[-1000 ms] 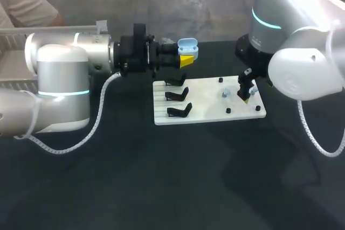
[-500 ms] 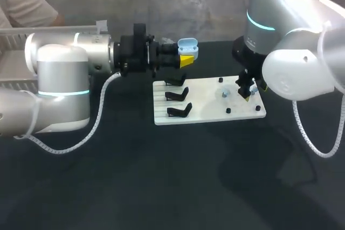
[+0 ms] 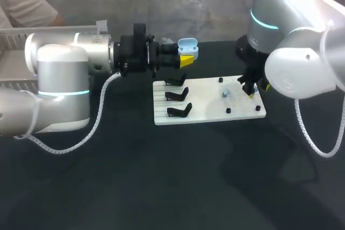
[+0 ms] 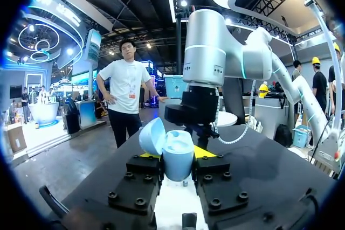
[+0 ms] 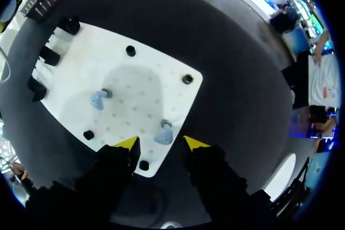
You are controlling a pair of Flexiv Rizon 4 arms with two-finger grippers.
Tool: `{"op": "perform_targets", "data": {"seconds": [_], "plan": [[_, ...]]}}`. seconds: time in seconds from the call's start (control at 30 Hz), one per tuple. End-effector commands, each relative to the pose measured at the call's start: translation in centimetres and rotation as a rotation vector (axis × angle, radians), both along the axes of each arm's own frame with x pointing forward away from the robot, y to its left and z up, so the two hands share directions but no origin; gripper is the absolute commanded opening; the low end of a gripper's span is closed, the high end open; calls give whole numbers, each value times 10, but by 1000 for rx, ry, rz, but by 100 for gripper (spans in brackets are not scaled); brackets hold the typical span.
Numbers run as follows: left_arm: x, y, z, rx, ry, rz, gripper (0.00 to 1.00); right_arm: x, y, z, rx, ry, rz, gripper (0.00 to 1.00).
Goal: Pick up each earbud case from the left stands, insert the matching earbuds, close the lid, and place the case in the box.
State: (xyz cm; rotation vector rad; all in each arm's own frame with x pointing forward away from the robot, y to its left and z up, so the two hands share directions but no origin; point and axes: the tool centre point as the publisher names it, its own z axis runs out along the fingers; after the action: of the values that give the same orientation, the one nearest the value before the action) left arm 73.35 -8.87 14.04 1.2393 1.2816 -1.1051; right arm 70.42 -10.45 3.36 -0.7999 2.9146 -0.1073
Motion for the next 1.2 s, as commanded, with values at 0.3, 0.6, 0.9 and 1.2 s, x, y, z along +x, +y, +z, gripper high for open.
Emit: {"op": "perform_targets", "data": {"seconds": [0.3,0.6,0.9,1.2], "plan": [[-1,0,-1,-4,-5,4,0,6,-1,-1,-1,7,-11,46],[-1,0,-1,-4,-5,4,0,8,-1,-2,0,11,-10,42],[-1,0,-1,-4,-5,4,0,10,2,-3,2,14,-9,40],[-1,0,-1,-4,-5,4,0,12,2,-3,1,17,-10,32]]}}
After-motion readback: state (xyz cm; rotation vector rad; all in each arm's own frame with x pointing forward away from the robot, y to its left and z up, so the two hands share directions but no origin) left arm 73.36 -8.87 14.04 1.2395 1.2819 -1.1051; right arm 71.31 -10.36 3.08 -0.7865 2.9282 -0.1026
